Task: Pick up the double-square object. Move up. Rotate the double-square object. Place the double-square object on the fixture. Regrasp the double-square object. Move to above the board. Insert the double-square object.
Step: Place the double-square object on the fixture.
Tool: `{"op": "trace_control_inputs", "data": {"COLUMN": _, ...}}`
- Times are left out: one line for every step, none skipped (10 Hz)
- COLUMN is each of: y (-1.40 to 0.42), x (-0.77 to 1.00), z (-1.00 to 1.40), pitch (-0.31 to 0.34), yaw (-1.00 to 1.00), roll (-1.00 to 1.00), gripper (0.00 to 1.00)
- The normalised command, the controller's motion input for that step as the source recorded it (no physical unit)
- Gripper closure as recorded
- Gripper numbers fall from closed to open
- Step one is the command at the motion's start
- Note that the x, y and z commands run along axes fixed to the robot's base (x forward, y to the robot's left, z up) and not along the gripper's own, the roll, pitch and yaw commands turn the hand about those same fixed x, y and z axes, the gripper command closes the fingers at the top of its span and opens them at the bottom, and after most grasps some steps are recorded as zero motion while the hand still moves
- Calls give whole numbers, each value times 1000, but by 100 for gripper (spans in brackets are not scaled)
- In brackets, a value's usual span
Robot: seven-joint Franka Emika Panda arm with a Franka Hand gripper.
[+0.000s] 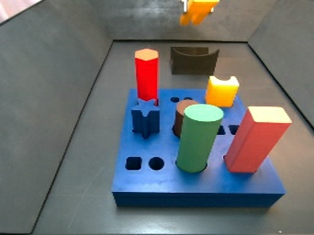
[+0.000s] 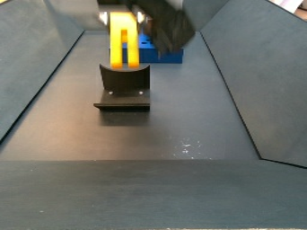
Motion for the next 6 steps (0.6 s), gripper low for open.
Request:
{"op": "trace_control_inputs", "data": {"y": 135, "x": 143, "z": -1000, "pitch": 232, "yaw": -159, "roll": -843, "gripper": 100}}
{"op": "trace_control_inputs", "data": {"y": 140, "x": 155, "z": -1000, "pitch": 176, "yaw": -197, "roll": -631, "gripper": 100}}
{"op": "trace_control_inputs", "data": {"y": 142, "x": 160, "z": -1000, "pitch": 127, "yaw": -220, "roll": -463, "gripper": 100}}
{"op": "trace_control_inputs", "data": {"y": 140, "x": 176, "z": -1000, "pitch": 68, "yaw": -222, "roll": -257, "gripper": 100}}
{"op": "trace_control_inputs", "data": {"y": 126, "x": 173, "z": -937, "pitch": 28, "yaw": -211, "roll": -177, "gripper": 100}}
{"op": "trace_control_inputs", "data": {"y": 103, "x": 134, "z": -707, "pitch": 3, "yaw": -191, "roll": -143, "gripper": 100}}
